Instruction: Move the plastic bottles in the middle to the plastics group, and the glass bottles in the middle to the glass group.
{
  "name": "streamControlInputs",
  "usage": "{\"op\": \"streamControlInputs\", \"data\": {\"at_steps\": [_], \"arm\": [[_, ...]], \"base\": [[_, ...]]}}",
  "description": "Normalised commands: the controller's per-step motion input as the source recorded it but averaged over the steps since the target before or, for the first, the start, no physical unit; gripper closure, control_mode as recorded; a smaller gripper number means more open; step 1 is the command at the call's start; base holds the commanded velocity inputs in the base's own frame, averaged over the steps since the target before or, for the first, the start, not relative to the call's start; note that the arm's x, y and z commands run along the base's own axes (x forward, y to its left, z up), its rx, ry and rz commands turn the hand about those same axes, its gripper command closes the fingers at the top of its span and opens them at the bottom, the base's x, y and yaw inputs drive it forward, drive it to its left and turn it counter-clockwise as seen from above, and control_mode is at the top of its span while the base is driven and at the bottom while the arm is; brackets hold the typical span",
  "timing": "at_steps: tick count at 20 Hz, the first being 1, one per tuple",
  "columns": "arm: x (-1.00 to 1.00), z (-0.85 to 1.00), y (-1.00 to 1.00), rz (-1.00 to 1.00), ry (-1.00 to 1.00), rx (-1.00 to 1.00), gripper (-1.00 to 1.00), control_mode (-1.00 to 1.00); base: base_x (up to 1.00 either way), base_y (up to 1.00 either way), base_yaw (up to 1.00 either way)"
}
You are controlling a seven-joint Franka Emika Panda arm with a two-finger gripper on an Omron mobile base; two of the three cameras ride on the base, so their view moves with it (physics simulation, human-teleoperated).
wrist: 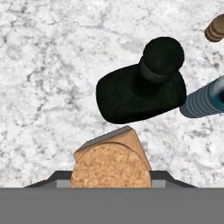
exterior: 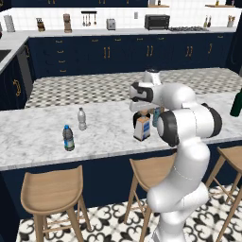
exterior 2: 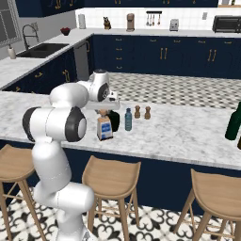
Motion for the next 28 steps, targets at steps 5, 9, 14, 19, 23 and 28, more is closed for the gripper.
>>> {"op": "streamControlInputs", "data": {"at_steps": [5,9,14,19,23,28], "arm": [[-0.40,0.38,-0.04,0.00,0.05,0.03,1.00,-1.00],[-0.71,0.41,-0.23,0.00,0.01,0.01,1.00,-1.00],[-0.84,0.18,-0.56,0.00,-0.12,0.01,1.00,-1.00],[-0.53,0.09,-0.68,0.00,-0.05,0.00,1.00,-1.00],[-0.21,0.15,-0.73,-0.05,0.01,0.01,1.00,-1.00],[-0.01,0.05,-0.74,-0.22,0.00,0.00,1.00,-1.00]], "base": [[0.00,0.00,0.00],[0.00,0.00,0.00],[0.00,0.00,0.00],[0.00,0.00,0.00],[0.00,0.00,0.00],[0.00,0.00,0.00]]}}
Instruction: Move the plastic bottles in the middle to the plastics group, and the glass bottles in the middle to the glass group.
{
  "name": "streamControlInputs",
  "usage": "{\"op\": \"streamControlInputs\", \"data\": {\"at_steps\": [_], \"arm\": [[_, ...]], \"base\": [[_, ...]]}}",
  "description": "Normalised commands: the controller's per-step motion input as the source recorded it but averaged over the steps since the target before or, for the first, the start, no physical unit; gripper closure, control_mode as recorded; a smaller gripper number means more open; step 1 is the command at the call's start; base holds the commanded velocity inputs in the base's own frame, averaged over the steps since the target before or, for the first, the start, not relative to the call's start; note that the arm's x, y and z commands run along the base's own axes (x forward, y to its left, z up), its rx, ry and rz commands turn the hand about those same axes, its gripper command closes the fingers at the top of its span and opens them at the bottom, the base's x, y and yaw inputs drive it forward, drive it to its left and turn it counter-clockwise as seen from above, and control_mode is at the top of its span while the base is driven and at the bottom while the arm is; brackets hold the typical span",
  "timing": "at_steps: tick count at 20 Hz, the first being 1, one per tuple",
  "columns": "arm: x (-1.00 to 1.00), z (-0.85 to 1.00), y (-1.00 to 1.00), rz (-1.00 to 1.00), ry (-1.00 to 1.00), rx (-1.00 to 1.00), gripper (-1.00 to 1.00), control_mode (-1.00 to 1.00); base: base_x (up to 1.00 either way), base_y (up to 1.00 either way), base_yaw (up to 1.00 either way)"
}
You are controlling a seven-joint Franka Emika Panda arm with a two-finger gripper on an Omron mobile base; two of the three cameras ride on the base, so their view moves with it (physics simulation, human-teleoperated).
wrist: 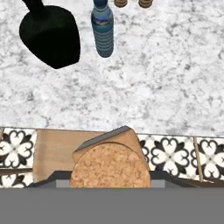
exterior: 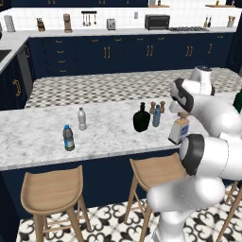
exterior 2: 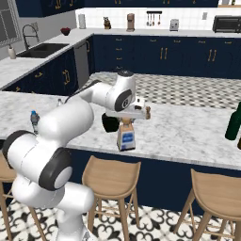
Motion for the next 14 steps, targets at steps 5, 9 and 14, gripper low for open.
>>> {"op": "streamControlInputs", "data": {"at_steps": [5,9,14], "arm": [[0.00,0.14,-0.83,-0.26,0.00,0.00,1.00,-1.00],[0.00,0.17,-0.95,-0.16,0.00,0.00,1.00,-1.00],[0.00,0.16,-1.00,-0.10,0.00,0.00,1.00,-1.00]], "base": [[0.00,0.00,0.00],[0.00,0.00,0.00],[0.00,0.00,0.00]]}}
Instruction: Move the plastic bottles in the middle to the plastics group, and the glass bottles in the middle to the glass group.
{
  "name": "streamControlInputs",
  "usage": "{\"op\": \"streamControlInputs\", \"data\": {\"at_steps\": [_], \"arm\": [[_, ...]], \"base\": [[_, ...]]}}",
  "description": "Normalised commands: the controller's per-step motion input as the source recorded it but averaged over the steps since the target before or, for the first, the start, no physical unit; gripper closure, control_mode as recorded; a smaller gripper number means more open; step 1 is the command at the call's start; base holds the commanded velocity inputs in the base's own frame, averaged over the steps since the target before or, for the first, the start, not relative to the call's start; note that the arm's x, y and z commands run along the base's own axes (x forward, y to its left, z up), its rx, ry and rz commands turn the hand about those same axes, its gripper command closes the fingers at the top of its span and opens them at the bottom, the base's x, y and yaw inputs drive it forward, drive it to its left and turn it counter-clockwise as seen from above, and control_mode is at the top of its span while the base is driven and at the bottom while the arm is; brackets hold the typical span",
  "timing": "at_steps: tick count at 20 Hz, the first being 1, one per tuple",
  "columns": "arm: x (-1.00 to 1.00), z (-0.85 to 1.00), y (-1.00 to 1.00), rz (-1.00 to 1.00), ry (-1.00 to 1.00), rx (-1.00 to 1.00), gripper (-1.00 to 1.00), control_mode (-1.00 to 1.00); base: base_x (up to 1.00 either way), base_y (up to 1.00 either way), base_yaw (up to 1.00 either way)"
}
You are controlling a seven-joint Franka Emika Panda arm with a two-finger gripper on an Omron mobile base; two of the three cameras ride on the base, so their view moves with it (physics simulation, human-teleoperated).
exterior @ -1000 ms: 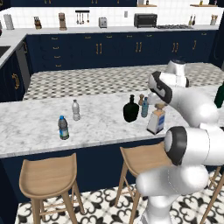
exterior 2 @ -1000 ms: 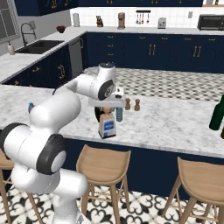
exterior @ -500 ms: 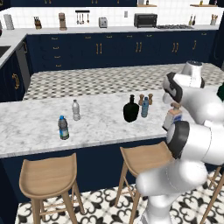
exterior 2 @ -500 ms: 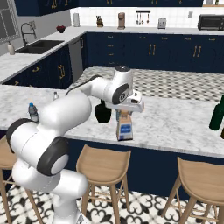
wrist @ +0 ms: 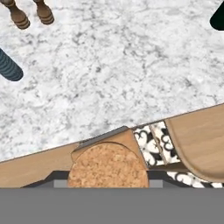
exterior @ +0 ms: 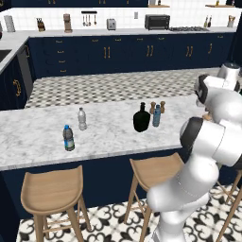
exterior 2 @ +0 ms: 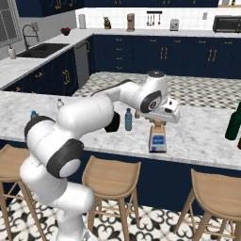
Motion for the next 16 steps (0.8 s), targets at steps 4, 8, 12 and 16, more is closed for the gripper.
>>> {"op": "streamControlInputs", "data": {"at_steps": [4,8,12,16], "arm": [[0.01,0.13,-1.00,-0.13,0.00,0.00,1.00,-1.00],[0.04,0.07,-0.99,-0.18,0.00,0.00,1.00,-1.00],[0.08,0.03,-0.97,-0.18,0.00,0.03,1.00,-1.00],[0.26,0.00,-0.86,-0.13,-0.14,0.18,1.00,-1.00]], "base": [[0.00,0.00,0.00],[0.00,0.00,0.00],[0.00,0.00,0.00],[0.00,0.00,0.00]]}}
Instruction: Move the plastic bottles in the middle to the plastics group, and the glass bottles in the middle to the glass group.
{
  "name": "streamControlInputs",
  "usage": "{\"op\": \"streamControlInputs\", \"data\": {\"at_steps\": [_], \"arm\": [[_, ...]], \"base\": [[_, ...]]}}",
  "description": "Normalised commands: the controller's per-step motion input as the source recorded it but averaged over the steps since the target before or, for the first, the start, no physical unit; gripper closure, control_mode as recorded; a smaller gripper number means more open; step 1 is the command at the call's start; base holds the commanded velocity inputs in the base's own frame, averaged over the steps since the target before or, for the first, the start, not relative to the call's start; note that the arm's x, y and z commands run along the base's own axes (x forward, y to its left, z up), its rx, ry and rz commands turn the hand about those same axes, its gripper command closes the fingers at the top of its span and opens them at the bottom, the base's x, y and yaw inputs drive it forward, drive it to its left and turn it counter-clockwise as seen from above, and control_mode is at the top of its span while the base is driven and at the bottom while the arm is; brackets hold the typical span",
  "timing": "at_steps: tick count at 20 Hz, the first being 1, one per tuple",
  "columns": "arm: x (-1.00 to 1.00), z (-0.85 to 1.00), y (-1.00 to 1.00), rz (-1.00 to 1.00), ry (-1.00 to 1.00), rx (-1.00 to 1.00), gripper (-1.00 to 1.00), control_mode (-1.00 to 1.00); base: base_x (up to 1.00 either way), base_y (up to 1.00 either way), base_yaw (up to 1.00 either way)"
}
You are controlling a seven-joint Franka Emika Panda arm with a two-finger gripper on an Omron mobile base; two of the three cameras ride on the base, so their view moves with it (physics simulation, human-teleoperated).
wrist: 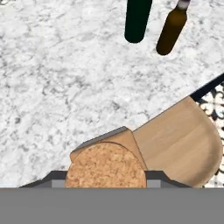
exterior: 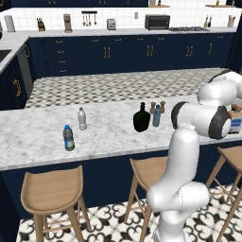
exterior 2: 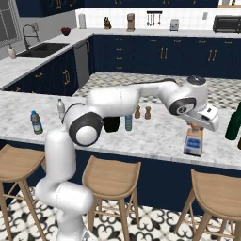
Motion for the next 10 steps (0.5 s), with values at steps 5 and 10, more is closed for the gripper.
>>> {"op": "streamControlInputs", "data": {"at_steps": [5,10], "arm": [[0.40,0.00,-0.80,-0.10,-0.05,0.22,1.00,-1.00],[0.55,0.05,-0.59,-0.19,0.02,0.12,1.00,-1.00]], "base": [[0.00,0.00,0.00],[0.00,0.00,0.00]]}}
